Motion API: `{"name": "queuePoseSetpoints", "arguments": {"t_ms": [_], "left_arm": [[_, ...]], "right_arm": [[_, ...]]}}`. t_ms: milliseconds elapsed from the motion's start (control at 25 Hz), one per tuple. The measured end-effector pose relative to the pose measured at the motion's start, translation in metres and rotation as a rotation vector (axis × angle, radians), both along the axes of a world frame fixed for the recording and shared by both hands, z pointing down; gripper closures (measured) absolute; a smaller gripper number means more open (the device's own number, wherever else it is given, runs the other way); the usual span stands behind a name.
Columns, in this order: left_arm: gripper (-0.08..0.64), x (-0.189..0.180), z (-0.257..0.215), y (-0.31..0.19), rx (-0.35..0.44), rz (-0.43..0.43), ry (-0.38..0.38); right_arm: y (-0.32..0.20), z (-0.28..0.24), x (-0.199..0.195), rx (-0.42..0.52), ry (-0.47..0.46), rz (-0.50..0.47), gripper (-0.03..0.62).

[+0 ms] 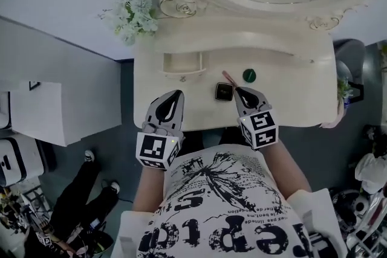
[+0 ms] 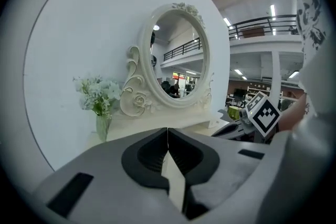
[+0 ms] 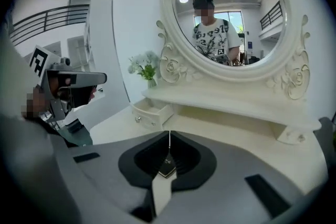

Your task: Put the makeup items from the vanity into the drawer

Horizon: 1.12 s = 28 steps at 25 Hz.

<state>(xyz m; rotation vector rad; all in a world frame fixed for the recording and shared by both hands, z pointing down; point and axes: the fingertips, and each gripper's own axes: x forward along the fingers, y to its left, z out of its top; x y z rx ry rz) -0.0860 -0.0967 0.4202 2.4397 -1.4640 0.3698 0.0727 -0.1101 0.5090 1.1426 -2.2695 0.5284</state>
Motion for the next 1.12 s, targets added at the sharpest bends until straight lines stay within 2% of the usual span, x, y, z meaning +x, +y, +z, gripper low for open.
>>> {"name": "queuePoseSetpoints", "arguments": {"t_ms": [240,280,320,400,480,840,1120], "left_arm": [[0.540,-0.020,0.019,-0.011,-0.031,0.098,0.018],[0.538,-0.022,0.022,-0.010,-0.040,0.111,0.022],[0.539,-0.025,0.026,-0.009,-0.050,0.124,0.026],[0.538,-0.028,0.034,-0.008,-0.068,0.149,0.031],[0.540,-0.033,0.042,-0.008,-0.079,0.169,0.029],[0.538,-0.056,0.069,-0.012,-0.125,0.188,0.029],[0.539,-0.067,0.081,-0.013,-0.148,0.201,0.035]], "right_arm": [[0.008,0.037,-0.010,-0.128,0.068,0.149,0.569],[0.010,0.044,-0.013,-0.153,0.076,0.169,0.523],[0.013,0.051,-0.015,-0.179,0.086,0.182,0.437],[0.017,0.065,-0.020,-0.226,0.122,0.202,0.338],[0.017,0.078,-0.023,-0.251,0.160,0.231,0.304],[0.007,0.112,-0.026,-0.332,0.202,0.402,0.264],[0.006,0.125,-0.025,-0.399,0.204,0.463,0.265]]}}
